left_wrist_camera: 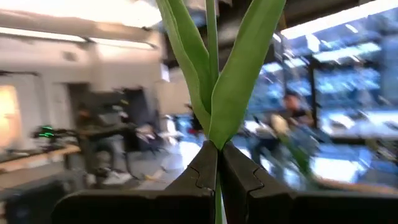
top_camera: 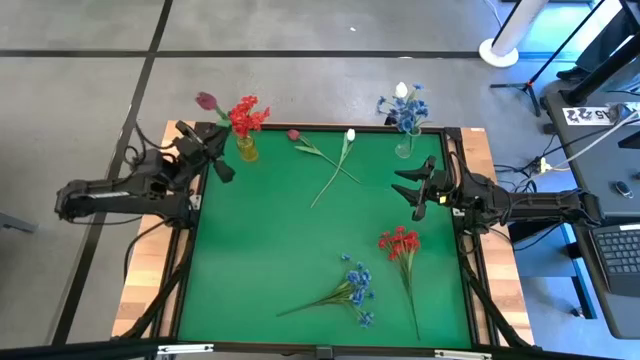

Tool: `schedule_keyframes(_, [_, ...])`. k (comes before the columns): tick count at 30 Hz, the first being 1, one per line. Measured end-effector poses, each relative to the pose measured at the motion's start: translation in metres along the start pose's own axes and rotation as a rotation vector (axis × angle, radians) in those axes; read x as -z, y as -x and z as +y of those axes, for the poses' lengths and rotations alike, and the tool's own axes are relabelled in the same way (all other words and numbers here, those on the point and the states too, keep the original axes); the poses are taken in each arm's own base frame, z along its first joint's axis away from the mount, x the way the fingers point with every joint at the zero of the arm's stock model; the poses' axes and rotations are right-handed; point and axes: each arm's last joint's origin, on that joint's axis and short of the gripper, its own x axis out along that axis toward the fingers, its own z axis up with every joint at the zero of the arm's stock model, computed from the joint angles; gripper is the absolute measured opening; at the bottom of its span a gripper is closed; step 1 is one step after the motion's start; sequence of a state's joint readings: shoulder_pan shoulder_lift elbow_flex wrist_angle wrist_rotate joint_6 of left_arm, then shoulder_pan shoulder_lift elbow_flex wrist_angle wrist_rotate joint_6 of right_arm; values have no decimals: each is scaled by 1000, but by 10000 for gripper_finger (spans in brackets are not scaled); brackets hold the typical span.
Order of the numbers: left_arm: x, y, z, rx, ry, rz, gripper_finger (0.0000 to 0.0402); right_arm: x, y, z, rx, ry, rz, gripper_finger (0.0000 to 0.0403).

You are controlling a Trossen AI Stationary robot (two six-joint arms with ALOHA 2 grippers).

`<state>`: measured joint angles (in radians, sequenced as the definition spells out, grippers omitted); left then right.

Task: Sort flowers into vase by color
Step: Put the bottom red flower into the yellow vase

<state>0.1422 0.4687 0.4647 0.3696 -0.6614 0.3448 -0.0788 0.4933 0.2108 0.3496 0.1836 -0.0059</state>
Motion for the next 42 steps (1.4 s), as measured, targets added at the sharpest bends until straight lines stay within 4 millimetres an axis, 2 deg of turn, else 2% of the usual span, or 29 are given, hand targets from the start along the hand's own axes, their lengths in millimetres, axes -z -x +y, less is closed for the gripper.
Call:
schedule_keyframes(9, [0, 1, 21, -132, -66, -35, 0, 0, 0, 0, 0, 0, 0, 189])
schedule_keyframes(16, [19, 3, 26, -155, -101, 107, 0, 0, 0, 0, -1, 0, 1, 189])
schedule_keyframes(24, [27, 1, 42, -385, -4, -19, 0, 0, 0, 0, -1, 0, 1, 189])
schedule_keyframes(31, [53, -9, 51, -314, 44, 1, 0, 0, 0, 0, 0, 3, 0, 189])
schedule_keyframes(37, [57, -21, 58, -294, 49, -31, 0, 0, 0, 0, -1, 2, 0, 189])
schedule_keyframes(42, [67, -30, 63, -292, 26, 20, 0, 0, 0, 0, 0, 2, 0, 189])
